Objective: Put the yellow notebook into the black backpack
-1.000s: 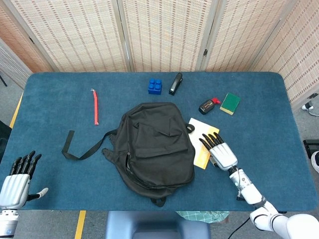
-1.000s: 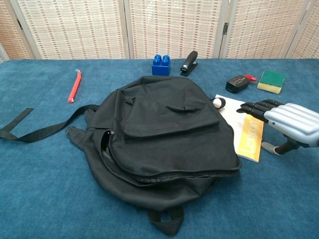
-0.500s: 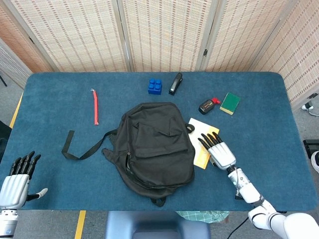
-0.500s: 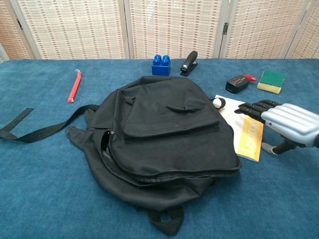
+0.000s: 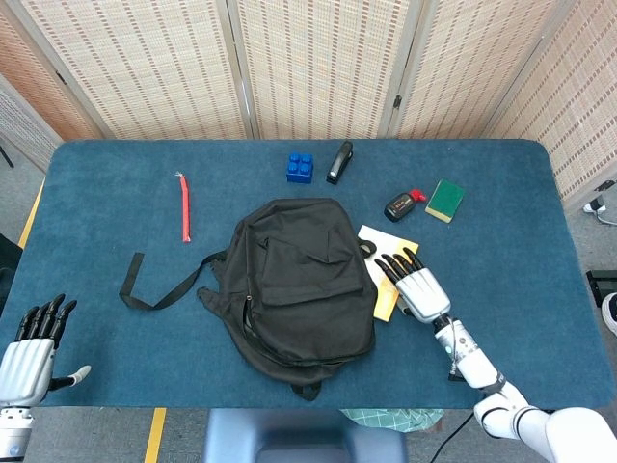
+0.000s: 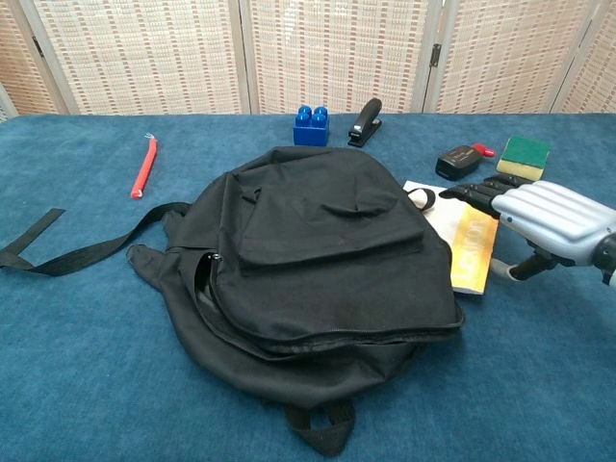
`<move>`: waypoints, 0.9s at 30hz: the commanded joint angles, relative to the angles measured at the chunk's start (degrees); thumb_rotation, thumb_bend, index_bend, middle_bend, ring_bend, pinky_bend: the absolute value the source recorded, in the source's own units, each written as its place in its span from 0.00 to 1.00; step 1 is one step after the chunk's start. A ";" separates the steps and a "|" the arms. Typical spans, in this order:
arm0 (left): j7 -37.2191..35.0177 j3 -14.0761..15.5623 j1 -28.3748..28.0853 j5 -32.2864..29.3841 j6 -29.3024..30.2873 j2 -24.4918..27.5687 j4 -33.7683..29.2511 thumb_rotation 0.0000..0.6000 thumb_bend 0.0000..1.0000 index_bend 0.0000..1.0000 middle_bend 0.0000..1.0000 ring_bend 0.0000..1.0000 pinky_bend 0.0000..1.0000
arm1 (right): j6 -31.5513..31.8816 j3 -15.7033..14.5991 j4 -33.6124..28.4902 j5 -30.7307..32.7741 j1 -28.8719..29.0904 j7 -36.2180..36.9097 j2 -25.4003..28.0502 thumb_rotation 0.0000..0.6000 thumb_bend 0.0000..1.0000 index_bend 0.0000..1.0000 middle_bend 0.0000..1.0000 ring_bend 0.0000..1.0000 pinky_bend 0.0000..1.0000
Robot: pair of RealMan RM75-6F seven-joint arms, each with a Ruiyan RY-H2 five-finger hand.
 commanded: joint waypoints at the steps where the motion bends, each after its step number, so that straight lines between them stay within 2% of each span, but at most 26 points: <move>1: 0.00 0.02 -0.01 0.03 -0.02 -0.07 0.04 1.00 0.11 0.00 0.03 0.05 0.00 | 0.37 0.58 -0.44 0.30 0.36 -0.36 -0.14 1.00 0.43 0.05 0.14 0.14 0.08; 10: -0.02 0.02 0.14 -0.19 -0.02 -0.04 -0.01 1.00 0.11 0.00 0.03 0.05 0.00 | 2.71 1.08 2.93 0.14 0.73 0.44 -3.79 1.00 0.51 0.27 0.25 0.22 0.16; 27: 0.23 0.11 0.10 -0.52 -0.62 -0.09 -0.05 1.00 0.11 0.00 0.03 0.05 0.00 | 2.21 2.14 6.49 2.03 0.95 0.79 -6.36 1.00 0.52 0.38 0.26 0.23 0.17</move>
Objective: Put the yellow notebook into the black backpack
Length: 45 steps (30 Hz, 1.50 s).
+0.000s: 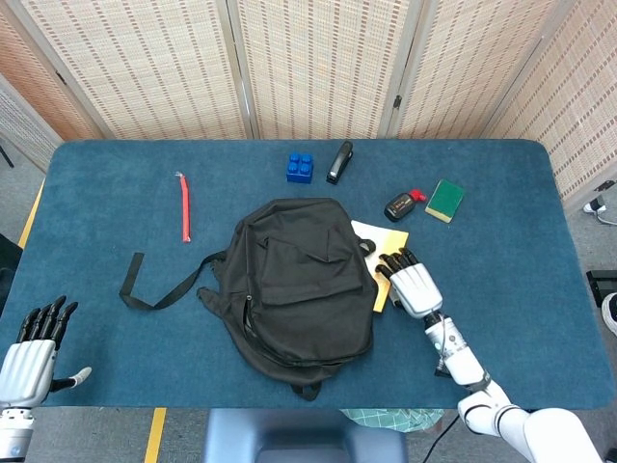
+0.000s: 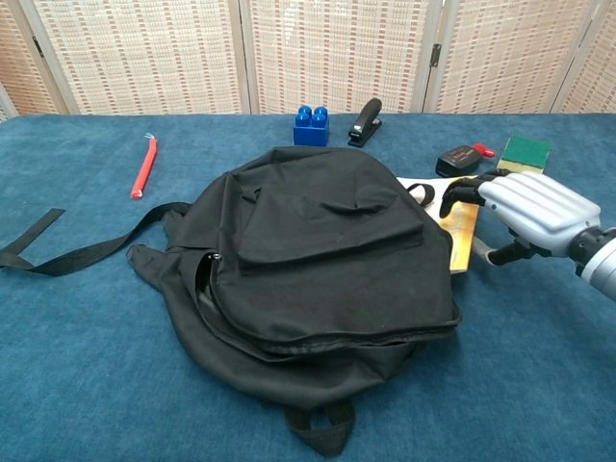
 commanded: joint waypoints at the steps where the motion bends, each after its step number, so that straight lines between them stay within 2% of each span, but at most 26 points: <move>1: 0.04 0.00 0.00 -0.10 -0.07 0.01 -0.01 1.00 0.11 0.00 0.03 0.05 0.00 | -0.19 0.21 0.33 0.25 0.16 -0.09 -0.31 1.00 0.52 0.39 0.26 0.23 0.16; 9: -0.11 0.01 -0.06 -0.34 -0.45 0.17 -0.17 1.00 0.11 0.00 0.03 0.05 0.00 | -1.07 0.84 1.41 1.16 0.73 -0.18 -1.39 1.00 0.51 0.48 0.31 0.23 0.16; 13: -0.16 0.01 -0.12 -0.40 -0.61 0.20 -0.19 1.00 0.11 0.00 0.03 0.05 0.00 | -1.28 1.31 2.13 1.69 0.98 -0.50 -1.97 1.00 0.43 0.54 0.35 0.25 0.16; 21: -0.51 -0.05 -0.13 -0.49 -0.68 0.21 -0.03 1.00 0.11 0.00 0.03 0.05 0.00 | -0.80 2.09 3.84 2.75 0.76 -2.20 -2.93 1.00 0.38 0.68 0.43 0.30 0.18; 30: -1.07 -0.19 -0.29 -0.15 -0.53 0.11 0.24 1.00 0.11 0.00 0.03 0.05 0.00 | 0.64 1.54 4.64 2.41 -0.06 -1.89 -1.77 1.00 0.37 0.69 0.43 0.33 0.19; 36: -1.09 -0.33 -0.51 0.16 -0.45 0.19 0.20 1.00 0.11 0.00 0.03 0.05 0.00 | 4.77 1.41 3.33 1.95 -1.83 -1.91 0.26 1.00 0.38 0.72 0.44 0.35 0.19; 45: -1.11 -0.80 -4.15 3.33 -3.39 1.44 -0.66 1.00 0.11 0.00 0.03 0.05 0.00 | 18.74 2.43 -3.42 -0.02 -6.04 -3.67 8.36 1.00 0.38 0.80 0.49 0.39 0.19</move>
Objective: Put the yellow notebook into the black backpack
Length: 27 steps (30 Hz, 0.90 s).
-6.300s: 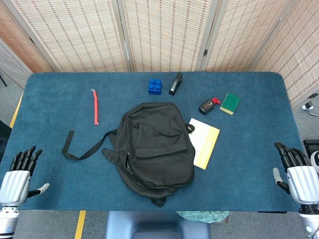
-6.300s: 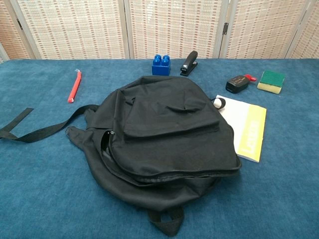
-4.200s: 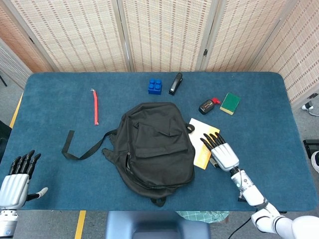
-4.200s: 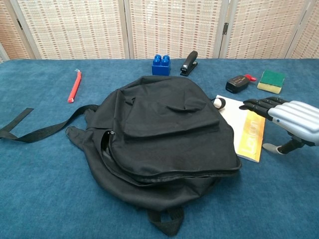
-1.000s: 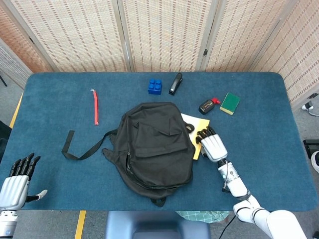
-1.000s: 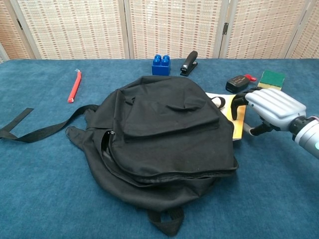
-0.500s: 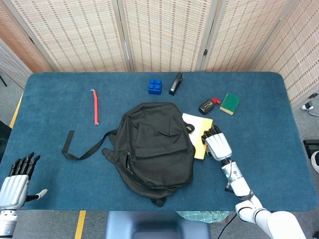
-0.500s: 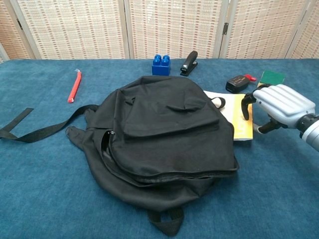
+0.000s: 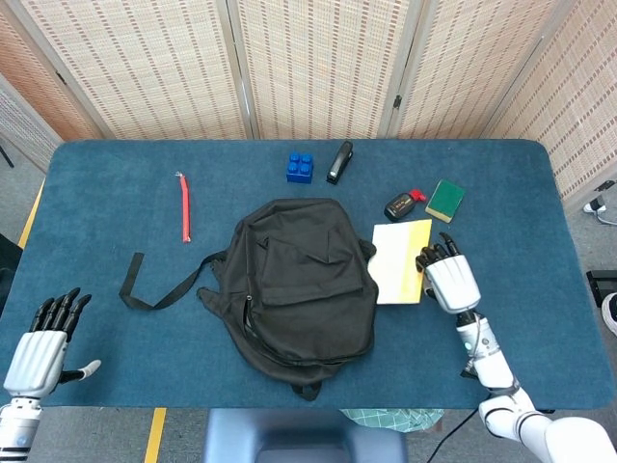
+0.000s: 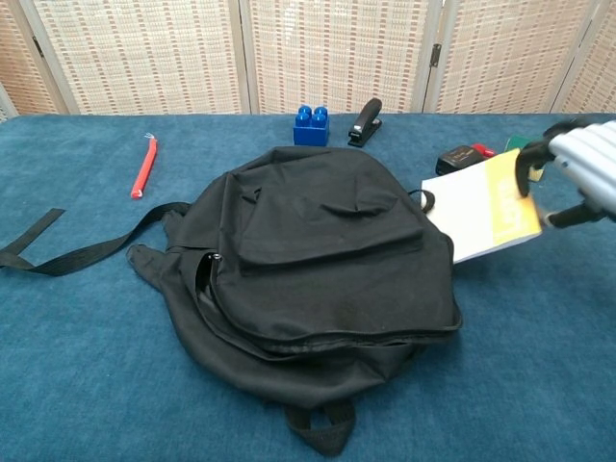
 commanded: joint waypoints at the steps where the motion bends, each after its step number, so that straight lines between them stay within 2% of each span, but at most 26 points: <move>1: -0.19 -0.34 -1.87 1.52 -1.60 0.68 -0.46 1.00 0.11 0.00 0.03 0.05 0.00 | 6.92 0.96 -4.90 -1.28 -2.25 -1.40 5.09 1.00 0.38 0.80 0.49 0.38 0.19; 5: -1.07 -0.72 -5.45 3.89 -4.97 1.61 -1.12 1.00 0.11 0.00 0.03 0.05 0.00 | 12.87 2.04 -10.93 -2.51 -3.61 -3.68 10.40 1.00 0.38 0.82 0.50 0.39 0.19; 13: -2.27 -0.92 -13.37 8.75 -12.76 3.14 -4.42 1.00 0.11 0.03 0.03 0.05 0.00 | 20.54 4.52 -22.88 -4.31 -5.73 -9.17 19.03 1.00 0.38 0.83 0.51 0.39 0.19; 21: -2.67 -1.25 -22.05 12.72 -21.34 1.61 -8.61 1.00 0.11 0.08 0.03 0.05 0.00 | 22.62 5.96 -30.44 -4.79 -7.36 -12.65 24.03 1.00 0.38 0.84 0.51 0.40 0.19; 27: -3.11 -2.35 -28.77 12.48 -28.36 -3.51 -7.67 1.00 0.11 0.15 0.03 0.06 0.00 | 22.20 6.09 -32.08 -4.45 -8.42 -13.44 25.09 1.00 0.38 0.84 0.51 0.40 0.19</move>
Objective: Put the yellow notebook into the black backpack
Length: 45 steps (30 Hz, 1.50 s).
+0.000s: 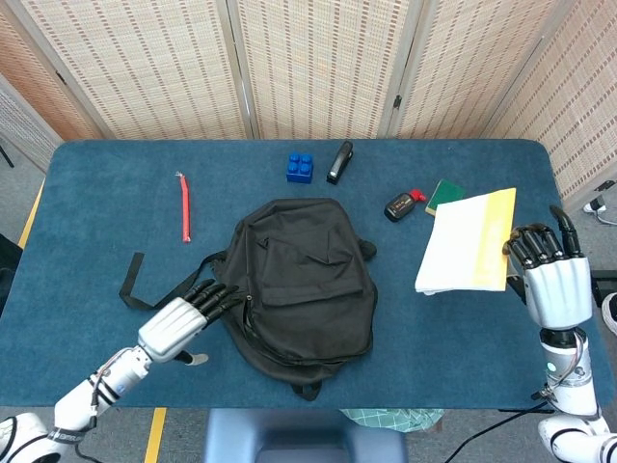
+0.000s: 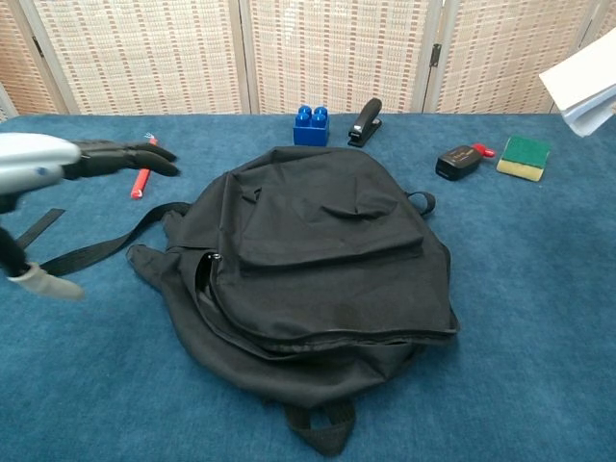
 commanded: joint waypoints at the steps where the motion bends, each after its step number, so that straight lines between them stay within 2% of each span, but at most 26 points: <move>1: 0.00 -0.86 -3.77 -0.59 -4.09 -3.80 0.77 1.00 0.11 0.15 0.03 0.06 0.00 | -0.17 -0.04 -0.21 0.02 -0.35 -0.15 0.14 1.00 0.38 0.84 0.51 0.40 0.19; 11: 4.06 -3.70 -9.93 -10.31 -11.88 -13.34 5.11 1.00 0.11 0.17 0.03 0.06 0.00 | -0.63 0.14 0.20 -0.19 -1.09 0.25 -0.25 1.00 0.38 0.84 0.51 0.40 0.19; 21: 9.55 -4.14 -12.92 -21.20 -16.60 -19.16 9.33 1.00 0.11 0.25 0.04 0.06 0.00 | -1.33 0.34 2.14 0.16 -1.56 1.78 -1.27 1.00 0.38 0.84 0.51 0.40 0.19; 33: 9.13 -5.35 -13.75 -26.83 -13.82 -23.50 12.65 1.00 0.14 0.45 0.12 0.12 0.00 | -1.82 0.67 4.09 0.71 -2.04 3.52 -2.08 1.00 0.38 0.84 0.51 0.41 0.19; 41: 7.50 -5.65 -14.10 -28.33 -13.12 -23.32 11.76 1.00 0.16 0.48 0.14 0.13 0.00 | -2.15 0.79 4.84 0.91 -2.18 4.23 -2.59 1.00 0.38 0.84 0.51 0.41 0.19; 45: 6.72 -5.51 -14.29 -29.15 -13.12 -24.15 12.16 1.00 0.21 0.53 0.16 0.15 0.00 | -2.15 0.89 5.09 1.00 -2.29 4.46 -2.69 1.00 0.38 0.84 0.51 0.41 0.19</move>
